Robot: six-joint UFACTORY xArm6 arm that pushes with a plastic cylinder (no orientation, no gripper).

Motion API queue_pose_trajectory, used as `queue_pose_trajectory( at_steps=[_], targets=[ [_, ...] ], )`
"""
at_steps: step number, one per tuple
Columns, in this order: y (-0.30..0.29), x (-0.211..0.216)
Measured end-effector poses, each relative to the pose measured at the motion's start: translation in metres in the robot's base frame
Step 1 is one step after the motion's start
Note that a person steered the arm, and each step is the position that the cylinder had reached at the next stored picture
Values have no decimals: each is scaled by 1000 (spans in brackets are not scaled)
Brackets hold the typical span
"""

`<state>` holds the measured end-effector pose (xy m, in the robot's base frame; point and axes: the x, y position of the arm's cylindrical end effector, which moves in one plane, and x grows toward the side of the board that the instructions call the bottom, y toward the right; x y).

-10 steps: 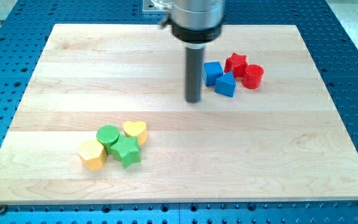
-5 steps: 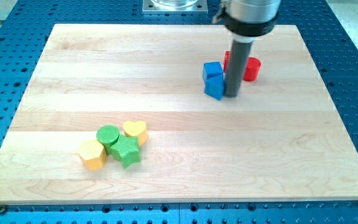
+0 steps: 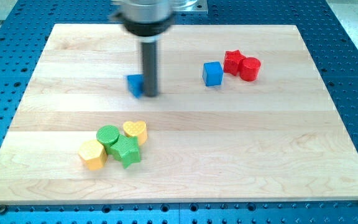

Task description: Place the blue triangle at the left center of the board

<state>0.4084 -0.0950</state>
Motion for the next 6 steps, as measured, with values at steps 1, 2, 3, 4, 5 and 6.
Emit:
queue_pose_trajectory(
  at_steps=[1,2,3,4,5,6],
  targets=[
    [46,-4],
    [1,-17],
    [-81,-19],
    [-113,-19],
    [-104,-22],
    [12,-36]
  ],
)
